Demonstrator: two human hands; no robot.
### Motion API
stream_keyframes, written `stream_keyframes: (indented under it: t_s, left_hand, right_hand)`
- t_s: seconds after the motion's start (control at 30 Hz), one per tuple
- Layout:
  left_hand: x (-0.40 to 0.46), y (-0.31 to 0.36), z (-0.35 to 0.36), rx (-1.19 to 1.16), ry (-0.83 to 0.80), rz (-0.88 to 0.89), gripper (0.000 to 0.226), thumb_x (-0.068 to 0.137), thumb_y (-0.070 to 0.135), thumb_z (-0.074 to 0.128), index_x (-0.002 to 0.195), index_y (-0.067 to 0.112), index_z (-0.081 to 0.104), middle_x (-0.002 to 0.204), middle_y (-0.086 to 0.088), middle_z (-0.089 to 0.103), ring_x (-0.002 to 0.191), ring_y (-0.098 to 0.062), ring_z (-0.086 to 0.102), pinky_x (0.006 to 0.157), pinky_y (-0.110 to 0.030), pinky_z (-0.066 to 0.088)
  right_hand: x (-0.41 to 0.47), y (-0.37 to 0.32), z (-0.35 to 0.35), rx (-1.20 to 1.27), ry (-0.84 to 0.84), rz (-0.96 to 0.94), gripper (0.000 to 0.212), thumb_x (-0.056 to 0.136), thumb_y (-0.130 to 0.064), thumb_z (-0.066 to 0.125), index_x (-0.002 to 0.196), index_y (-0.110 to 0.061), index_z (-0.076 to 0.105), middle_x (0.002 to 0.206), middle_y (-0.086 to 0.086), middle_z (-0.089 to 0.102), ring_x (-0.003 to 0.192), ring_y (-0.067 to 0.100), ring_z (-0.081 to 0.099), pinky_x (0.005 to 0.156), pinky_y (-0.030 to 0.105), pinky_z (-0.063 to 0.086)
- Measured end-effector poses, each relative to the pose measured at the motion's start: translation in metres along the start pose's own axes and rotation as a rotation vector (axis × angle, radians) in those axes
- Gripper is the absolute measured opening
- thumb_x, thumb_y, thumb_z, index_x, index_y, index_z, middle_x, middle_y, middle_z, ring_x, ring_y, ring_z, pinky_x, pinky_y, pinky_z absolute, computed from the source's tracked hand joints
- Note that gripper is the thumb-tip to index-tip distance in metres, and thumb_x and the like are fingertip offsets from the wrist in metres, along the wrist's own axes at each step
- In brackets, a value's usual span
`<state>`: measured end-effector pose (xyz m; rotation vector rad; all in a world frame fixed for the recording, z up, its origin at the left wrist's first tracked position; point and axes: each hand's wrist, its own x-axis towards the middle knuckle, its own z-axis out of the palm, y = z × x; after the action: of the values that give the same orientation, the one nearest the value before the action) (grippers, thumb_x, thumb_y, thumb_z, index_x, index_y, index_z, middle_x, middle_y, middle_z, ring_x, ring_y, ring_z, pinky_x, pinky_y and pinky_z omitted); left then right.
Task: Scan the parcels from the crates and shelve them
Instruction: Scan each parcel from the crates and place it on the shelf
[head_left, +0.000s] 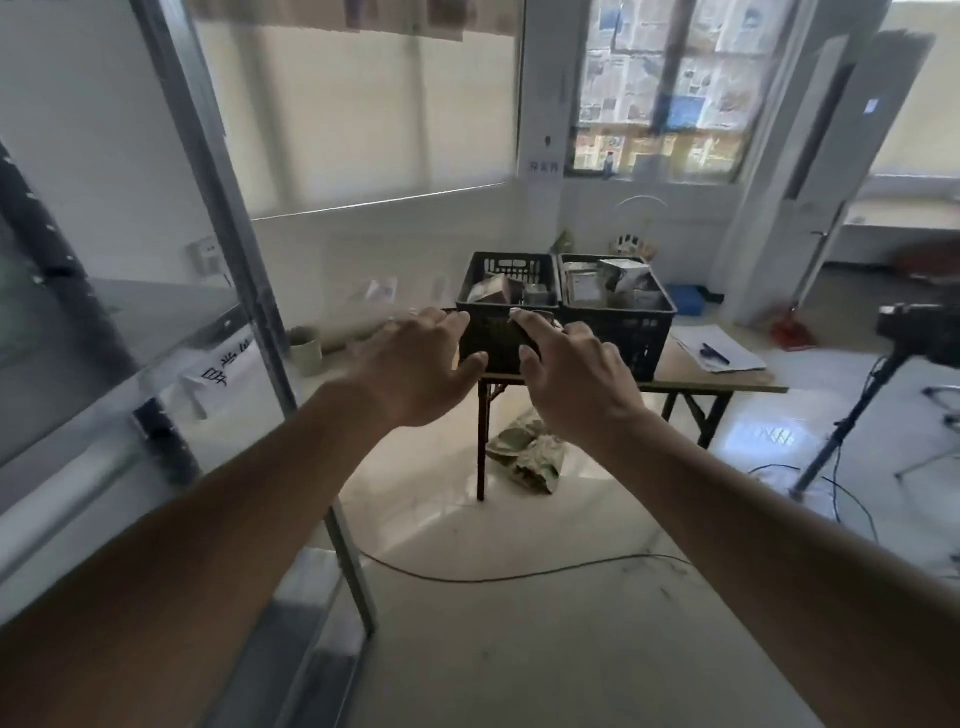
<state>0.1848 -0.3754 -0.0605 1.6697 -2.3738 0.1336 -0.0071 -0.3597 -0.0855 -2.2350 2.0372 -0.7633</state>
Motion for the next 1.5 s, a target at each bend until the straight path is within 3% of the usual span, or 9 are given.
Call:
stream_keyframes:
  t_s: [0.17, 0.33, 0.6, 0.73, 1.0, 1.23, 1.5]
  left_hand:
    - [0.103, 0.0, 0.033, -0.045, -0.014, 0.042, 0.074, 0.092, 0.066, 0.03, 0.145, 0.019, 0.051, 0.133, -0.01, 0.062, 0.121, -0.03, 0.059, 0.101, -0.051, 0.051]
    - [0.219, 0.007, 0.083, -0.063, -0.044, 0.053, 0.063, 0.104, 0.058, 0.043, 0.153, 0.019, 0.045, 0.141, -0.01, 0.058, 0.128, -0.031, 0.057, 0.105, -0.049, 0.049]
    - [0.38, 0.009, 0.134, -0.067, -0.085, -0.003, 0.066, 0.106, 0.056, 0.043, 0.159, 0.017, 0.039, 0.153, -0.009, 0.052, 0.137, -0.028, 0.052, 0.112, -0.047, 0.046]
    - [0.448, -0.011, 0.156, -0.076, -0.106, -0.059, 0.064, 0.105, 0.057, 0.043, 0.157, 0.019, 0.041, 0.146, -0.007, 0.056, 0.132, -0.026, 0.055, 0.109, -0.048, 0.048]
    - [0.577, -0.065, 0.239, -0.111, -0.208, -0.136, 0.065, 0.107, 0.055, 0.043, 0.162, 0.021, 0.034, 0.157, -0.007, 0.047, 0.142, -0.027, 0.048, 0.113, -0.046, 0.043]
    - [0.691, -0.13, 0.319, -0.221, -0.333, -0.208, 0.057, 0.108, 0.048, 0.047, 0.156, 0.017, 0.042, 0.15, -0.012, 0.051, 0.138, -0.03, 0.05, 0.112, -0.045, 0.043]
    - [0.775, -0.175, 0.38, -0.272, -0.447, -0.334, 0.057, 0.108, 0.046, 0.049, 0.158, 0.02, 0.04, 0.147, -0.01, 0.052, 0.133, -0.03, 0.052, 0.106, -0.044, 0.047]
  right_hand:
    - [0.075, 0.052, 0.019, -0.008, 0.004, 0.067, 0.051, 0.112, -0.043, 0.042, 0.162, -0.046, 0.032, 0.135, 0.02, 0.057, 0.116, 0.047, 0.058, 0.094, 0.054, 0.053]
    - [0.17, 0.119, 0.045, -0.01, -0.004, 0.076, 0.051, 0.112, -0.044, 0.04, 0.162, -0.047, 0.031, 0.139, 0.02, 0.056, 0.117, 0.046, 0.058, 0.094, 0.053, 0.051]
    - [0.326, 0.208, 0.092, 0.013, -0.065, 0.054, 0.05, 0.111, -0.044, 0.042, 0.161, -0.045, 0.034, 0.133, 0.019, 0.061, 0.113, 0.044, 0.062, 0.093, 0.052, 0.055]
    - [0.391, 0.231, 0.118, 0.021, -0.112, 0.027, 0.051, 0.111, -0.044, 0.043, 0.161, -0.046, 0.033, 0.128, 0.018, 0.061, 0.111, 0.045, 0.062, 0.091, 0.052, 0.056]
    - [0.525, 0.265, 0.203, 0.013, -0.156, 0.0, 0.051, 0.112, -0.044, 0.041, 0.162, -0.045, 0.033, 0.134, 0.018, 0.058, 0.114, 0.043, 0.062, 0.092, 0.055, 0.057]
    - [0.637, 0.276, 0.285, -0.072, -0.334, 0.043, 0.051, 0.113, -0.046, 0.038, 0.163, -0.047, 0.031, 0.147, 0.017, 0.053, 0.126, 0.047, 0.056, 0.1, 0.054, 0.05]
    - [0.739, 0.302, 0.337, -0.087, -0.442, 0.017, 0.052, 0.114, -0.046, 0.034, 0.165, -0.045, 0.027, 0.142, 0.017, 0.054, 0.121, 0.044, 0.057, 0.098, 0.052, 0.051]
